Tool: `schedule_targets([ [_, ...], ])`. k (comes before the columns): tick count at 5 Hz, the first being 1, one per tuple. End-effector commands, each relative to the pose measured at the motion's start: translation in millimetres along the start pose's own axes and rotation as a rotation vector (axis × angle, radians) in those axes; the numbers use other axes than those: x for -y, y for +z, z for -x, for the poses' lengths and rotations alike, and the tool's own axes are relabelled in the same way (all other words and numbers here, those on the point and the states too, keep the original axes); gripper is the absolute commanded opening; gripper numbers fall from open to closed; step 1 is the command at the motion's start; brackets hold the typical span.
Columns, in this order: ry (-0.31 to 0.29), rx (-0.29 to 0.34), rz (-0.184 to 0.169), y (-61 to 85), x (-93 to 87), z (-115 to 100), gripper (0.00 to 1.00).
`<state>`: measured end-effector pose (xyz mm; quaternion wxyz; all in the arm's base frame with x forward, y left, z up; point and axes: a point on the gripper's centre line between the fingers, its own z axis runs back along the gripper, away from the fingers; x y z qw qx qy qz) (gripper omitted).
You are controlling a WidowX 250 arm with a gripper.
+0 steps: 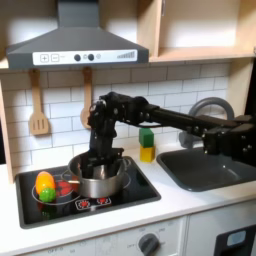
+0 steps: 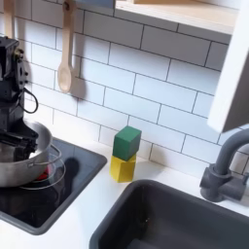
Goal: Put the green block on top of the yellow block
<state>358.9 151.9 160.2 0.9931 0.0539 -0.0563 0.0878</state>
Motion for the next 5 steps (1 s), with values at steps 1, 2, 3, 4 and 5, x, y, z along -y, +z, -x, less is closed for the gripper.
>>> schedule_targets([
  [1, -0.019, 0.002, 0.013, 3.4, 1.2, 4, 1.0],
  [2, -0.033, 0.0, 0.027, 1.4, 5.7, 4, 1.0],
  [3, -0.044, -0.008, 0.04, -2.0, 10.9, 5, 1.0],
  [4, -0.048, -0.009, 0.044, -0.7, 13.8, 10, 1.0],
  [5, -0.049, -0.003, 0.047, 1.3, 17.6, 13, 1.0],
])
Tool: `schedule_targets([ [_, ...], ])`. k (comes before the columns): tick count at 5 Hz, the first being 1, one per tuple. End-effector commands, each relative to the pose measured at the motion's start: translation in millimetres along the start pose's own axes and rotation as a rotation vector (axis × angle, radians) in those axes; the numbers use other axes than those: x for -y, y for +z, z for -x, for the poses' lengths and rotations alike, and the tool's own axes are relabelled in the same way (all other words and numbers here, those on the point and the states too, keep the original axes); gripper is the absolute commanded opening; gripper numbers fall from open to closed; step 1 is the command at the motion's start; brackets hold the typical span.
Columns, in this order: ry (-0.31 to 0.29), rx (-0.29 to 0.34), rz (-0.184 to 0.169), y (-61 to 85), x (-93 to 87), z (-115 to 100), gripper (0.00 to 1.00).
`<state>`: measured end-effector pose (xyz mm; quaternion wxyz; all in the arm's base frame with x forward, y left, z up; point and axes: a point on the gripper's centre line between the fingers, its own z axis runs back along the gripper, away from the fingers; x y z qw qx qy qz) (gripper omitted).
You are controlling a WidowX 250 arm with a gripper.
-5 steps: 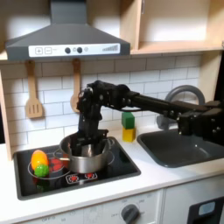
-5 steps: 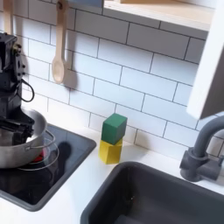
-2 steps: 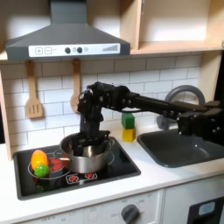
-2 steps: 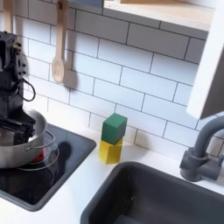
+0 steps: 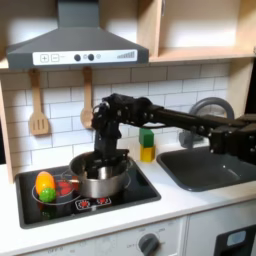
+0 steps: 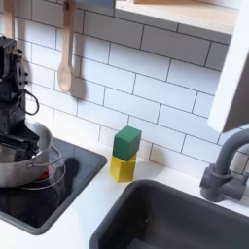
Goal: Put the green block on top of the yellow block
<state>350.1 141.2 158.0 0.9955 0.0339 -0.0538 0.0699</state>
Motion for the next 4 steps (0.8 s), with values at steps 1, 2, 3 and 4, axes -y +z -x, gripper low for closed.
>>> schedule_targets([
  [1, -0.015, 0.011, 0.002, 2.6, 12.8, 4, 1.0],
  [2, -0.035, 0.009, 0.006, 1.2, 23.0, 5, 1.0],
  [3, -0.03, 0.009, 0.009, 0.7, 24.5, 5, 1.0],
  [4, -0.027, 0.016, -0.002, 3.0, 24.7, 5, 1.0],
])
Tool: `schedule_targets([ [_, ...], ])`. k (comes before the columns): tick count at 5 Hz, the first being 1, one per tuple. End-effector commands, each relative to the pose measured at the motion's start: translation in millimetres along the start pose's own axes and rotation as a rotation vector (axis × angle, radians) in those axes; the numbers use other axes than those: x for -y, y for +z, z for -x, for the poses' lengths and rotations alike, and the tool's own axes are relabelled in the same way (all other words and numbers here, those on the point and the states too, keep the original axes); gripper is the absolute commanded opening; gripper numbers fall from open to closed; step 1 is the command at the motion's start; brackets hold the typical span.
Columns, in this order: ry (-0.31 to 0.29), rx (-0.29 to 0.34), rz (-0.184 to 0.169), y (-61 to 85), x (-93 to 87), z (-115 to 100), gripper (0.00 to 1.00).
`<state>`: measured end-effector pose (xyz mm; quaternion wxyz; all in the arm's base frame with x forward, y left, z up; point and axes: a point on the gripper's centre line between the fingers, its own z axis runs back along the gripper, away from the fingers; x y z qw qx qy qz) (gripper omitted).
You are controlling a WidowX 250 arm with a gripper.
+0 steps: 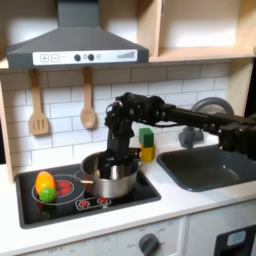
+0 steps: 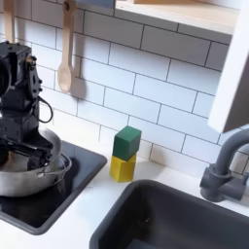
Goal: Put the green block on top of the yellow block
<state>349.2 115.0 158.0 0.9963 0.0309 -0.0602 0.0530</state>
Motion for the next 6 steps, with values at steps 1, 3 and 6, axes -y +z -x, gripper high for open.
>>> schedule_targets([
  [1, 0.013, 0.015, -0.018, 2.8, -2.7, -4, 1.0],
  [3, 0.027, 0.05, -0.016, 19.8, -6.1, -12, 1.0],
  [6, -0.034, 0.018, 0.007, 30.0, 3.6, -1, 1.0],
])
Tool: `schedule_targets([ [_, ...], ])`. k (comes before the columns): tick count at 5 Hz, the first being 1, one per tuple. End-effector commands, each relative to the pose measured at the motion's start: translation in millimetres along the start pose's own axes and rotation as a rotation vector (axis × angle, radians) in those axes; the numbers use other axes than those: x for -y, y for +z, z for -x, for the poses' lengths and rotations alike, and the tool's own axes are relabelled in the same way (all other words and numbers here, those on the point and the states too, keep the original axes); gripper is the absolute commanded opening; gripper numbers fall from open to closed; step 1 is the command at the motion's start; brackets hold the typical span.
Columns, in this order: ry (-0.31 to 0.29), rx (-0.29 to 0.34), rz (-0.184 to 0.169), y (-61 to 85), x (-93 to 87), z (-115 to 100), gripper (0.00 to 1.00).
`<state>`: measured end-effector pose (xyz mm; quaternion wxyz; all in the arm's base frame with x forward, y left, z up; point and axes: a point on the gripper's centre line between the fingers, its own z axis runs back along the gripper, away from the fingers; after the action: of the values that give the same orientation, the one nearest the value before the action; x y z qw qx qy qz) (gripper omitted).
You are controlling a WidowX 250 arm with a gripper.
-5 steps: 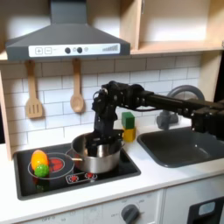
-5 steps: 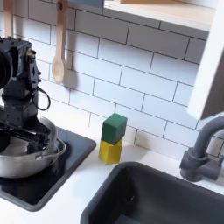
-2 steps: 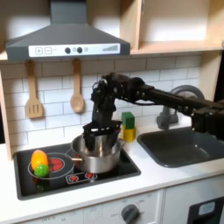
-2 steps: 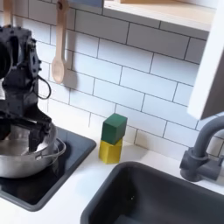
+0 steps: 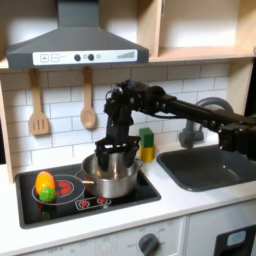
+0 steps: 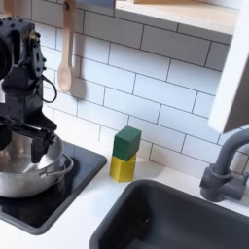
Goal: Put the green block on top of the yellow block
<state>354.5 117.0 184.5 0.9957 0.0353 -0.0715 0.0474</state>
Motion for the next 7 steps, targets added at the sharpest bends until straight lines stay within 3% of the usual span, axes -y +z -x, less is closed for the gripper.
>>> schedule_targets([
  [1, -0.058, 0.025, 0.03, 18.2, 15.2, 13, 1.0],
  [2, -0.062, 0.042, 0.039, 27.1, 18.8, 22, 1.0],
  [4, -0.088, 0.03, 0.052, 23.5, 34.9, 43, 1.0],
  [5, -0.125, 0.021, 0.037, 15.2, 44.6, 54, 1.0],
  [7, -0.19, 0.001, 0.053, 3.5, 68.5, 77, 1.0],
])
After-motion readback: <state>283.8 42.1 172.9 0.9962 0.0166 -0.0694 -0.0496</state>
